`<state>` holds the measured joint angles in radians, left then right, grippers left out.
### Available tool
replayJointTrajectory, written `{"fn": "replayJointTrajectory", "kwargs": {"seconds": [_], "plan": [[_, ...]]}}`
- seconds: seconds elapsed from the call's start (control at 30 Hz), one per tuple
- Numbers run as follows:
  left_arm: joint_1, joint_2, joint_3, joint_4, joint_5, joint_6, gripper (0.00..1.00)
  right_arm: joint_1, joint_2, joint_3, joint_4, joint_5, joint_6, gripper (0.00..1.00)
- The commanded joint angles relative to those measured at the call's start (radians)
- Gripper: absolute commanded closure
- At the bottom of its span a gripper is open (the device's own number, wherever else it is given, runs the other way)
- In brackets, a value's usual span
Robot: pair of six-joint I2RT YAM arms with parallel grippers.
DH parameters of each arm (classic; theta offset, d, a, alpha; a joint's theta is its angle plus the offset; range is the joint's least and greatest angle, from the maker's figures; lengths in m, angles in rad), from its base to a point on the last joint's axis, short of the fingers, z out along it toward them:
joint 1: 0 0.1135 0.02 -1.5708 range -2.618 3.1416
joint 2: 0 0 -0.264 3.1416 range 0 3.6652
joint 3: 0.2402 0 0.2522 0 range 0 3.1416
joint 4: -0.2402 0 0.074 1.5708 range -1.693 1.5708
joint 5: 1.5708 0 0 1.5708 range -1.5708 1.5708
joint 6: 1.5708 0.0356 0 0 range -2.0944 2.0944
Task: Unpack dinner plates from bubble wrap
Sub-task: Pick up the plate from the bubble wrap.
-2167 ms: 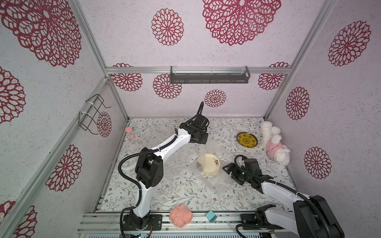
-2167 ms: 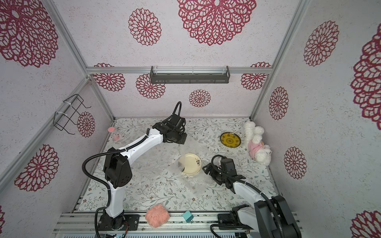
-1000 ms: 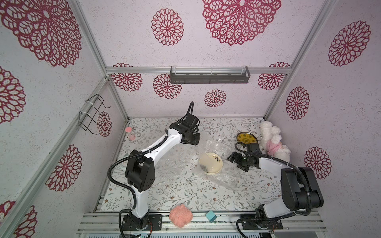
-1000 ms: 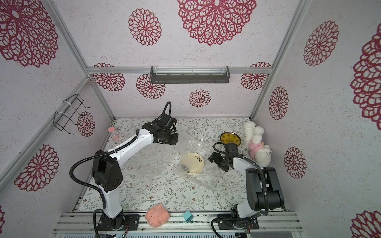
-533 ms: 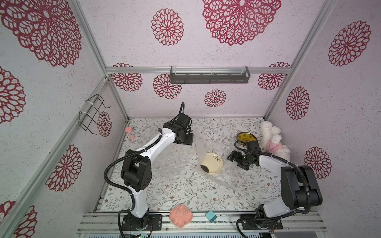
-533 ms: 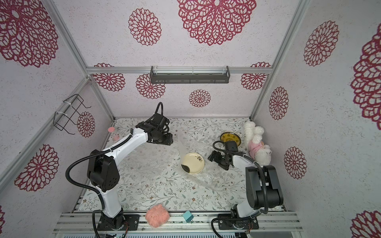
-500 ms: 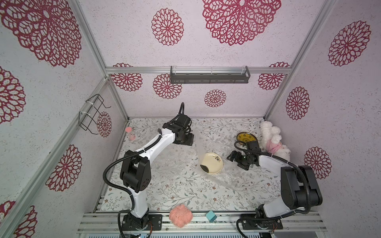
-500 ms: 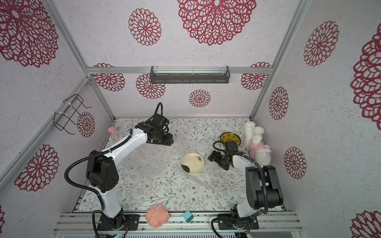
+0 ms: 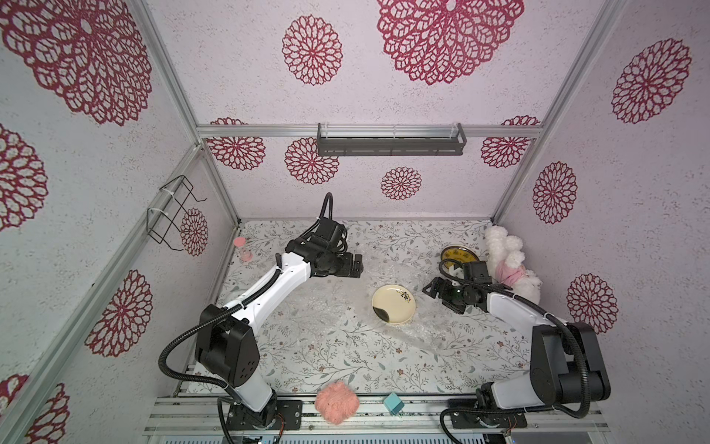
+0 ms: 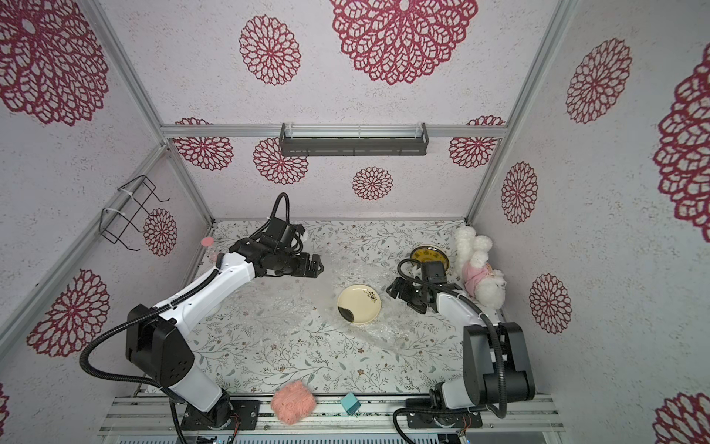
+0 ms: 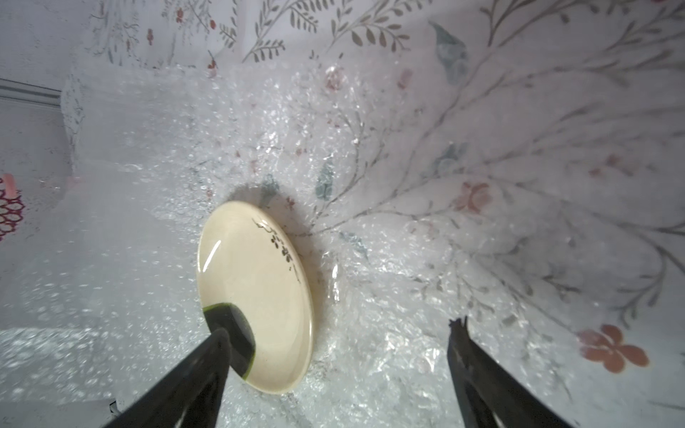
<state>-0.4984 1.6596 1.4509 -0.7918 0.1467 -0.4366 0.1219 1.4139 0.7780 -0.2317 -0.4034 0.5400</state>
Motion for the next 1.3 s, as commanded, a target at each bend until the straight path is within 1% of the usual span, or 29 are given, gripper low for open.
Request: {"fn": "replayJointTrajectory", "kwargs": {"seconds": [0.0,0.13,0.3,0.37,0.6,0.93,1.03,1.1,1.27], "plan": [[-0.003,-0.026,-0.038,0.066,0.029,-0.038,0.03,0.011,-0.058,-0.025,0.029,-0.052,0.027,0.06],[-0.003,-0.042,-0.093,0.118,0.042,-0.066,0.02,0.042,-0.082,-0.062,0.078,-0.053,0.056,0.01],[-0.005,-0.053,-0.153,0.156,0.044,-0.084,0.03,0.092,-0.073,-0.114,0.16,-0.073,0.096,0.01],[-0.005,-0.054,-0.17,0.16,0.035,-0.084,0.03,0.106,-0.076,-0.137,0.197,-0.076,0.118,0.03],[-0.006,-0.052,-0.204,0.201,0.033,-0.115,0.03,0.117,-0.091,-0.201,0.272,-0.083,0.162,0.12],[-0.005,-0.096,-0.285,0.296,0.028,-0.189,0.03,0.144,-0.073,-0.256,0.399,-0.094,0.214,0.32],[-0.006,-0.104,-0.297,0.315,0.032,-0.202,0.03,0.153,-0.058,-0.266,0.433,-0.088,0.234,0.35],[-0.006,-0.104,-0.297,0.32,0.033,-0.204,0.03,0.161,-0.046,-0.268,0.454,-0.087,0.244,0.38],[-0.007,-0.109,-0.297,0.322,0.034,-0.208,0.03,0.182,-0.019,-0.279,0.509,-0.07,0.276,0.4]]}}
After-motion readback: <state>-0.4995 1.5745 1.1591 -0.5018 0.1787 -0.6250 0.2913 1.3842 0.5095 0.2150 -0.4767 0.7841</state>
